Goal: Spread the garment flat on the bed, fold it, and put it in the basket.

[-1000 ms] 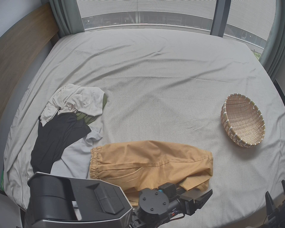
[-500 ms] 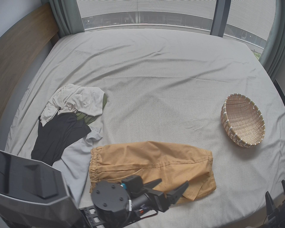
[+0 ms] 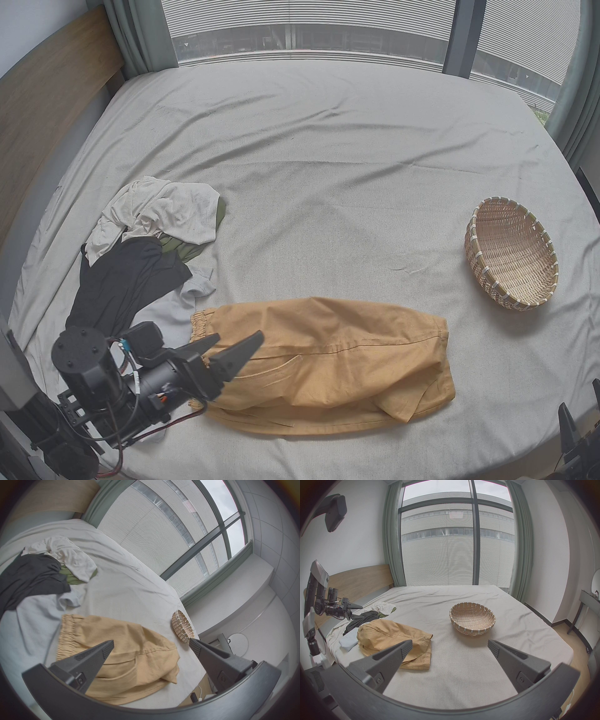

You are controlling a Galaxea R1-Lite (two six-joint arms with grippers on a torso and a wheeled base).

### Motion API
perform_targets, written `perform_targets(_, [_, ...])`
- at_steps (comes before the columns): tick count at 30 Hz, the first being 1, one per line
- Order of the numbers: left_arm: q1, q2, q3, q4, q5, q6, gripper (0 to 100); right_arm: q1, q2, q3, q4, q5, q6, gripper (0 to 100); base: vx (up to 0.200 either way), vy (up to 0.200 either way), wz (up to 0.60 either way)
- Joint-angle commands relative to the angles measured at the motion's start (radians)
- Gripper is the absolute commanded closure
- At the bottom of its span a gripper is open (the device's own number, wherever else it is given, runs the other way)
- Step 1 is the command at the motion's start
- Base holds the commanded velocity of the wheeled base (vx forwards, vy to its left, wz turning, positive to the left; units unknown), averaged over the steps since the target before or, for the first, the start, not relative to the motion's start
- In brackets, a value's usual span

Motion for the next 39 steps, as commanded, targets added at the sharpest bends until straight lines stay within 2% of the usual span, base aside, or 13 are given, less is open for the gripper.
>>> perform_targets(1, [0.118, -0.081, 0.078, 0.0, -0.064, 0.008, 0, 0.0, -0.015, 0.018, 0.0, 0.0, 0.0, 0, 0.0, 0.0, 0.0])
perform_targets(5, [0.221, -0.11, 0.09, 0.005, -0.111, 0.01, 0, 0.0, -0.015, 0.018, 0.0, 0.0, 0.0, 0, 0.0, 0.0, 0.0])
perform_targets(6, [0.221, -0.11, 0.09, 0.005, -0.111, 0.01, 0, 0.0, -0.015, 0.018, 0.0, 0.0, 0.0, 0, 0.0, 0.0, 0.0])
perform_targets(7, [0.267, -0.115, 0.09, 0.013, -0.144, 0.021, 0, 0.0, -0.015, 0.018, 0.0, 0.0, 0.0, 0, 0.0, 0.0, 0.0])
perform_targets(11, [0.327, -0.11, 0.09, 0.074, -0.207, 0.076, 0, 0.0, -0.015, 0.018, 0.0, 0.0, 0.0, 0, 0.0, 0.0, 0.0])
perform_targets(20, [0.325, -0.074, 0.09, 0.135, -0.226, 0.099, 0, 0.0, -0.015, 0.018, 0.0, 0.0, 0.0, 0, 0.0, 0.0, 0.0])
perform_targets(39, [0.311, 0.015, 0.09, 0.16, -0.231, 0.146, 0, 0.0, -0.015, 0.018, 0.0, 0.0, 0.0, 0, 0.0, 0.0, 0.0])
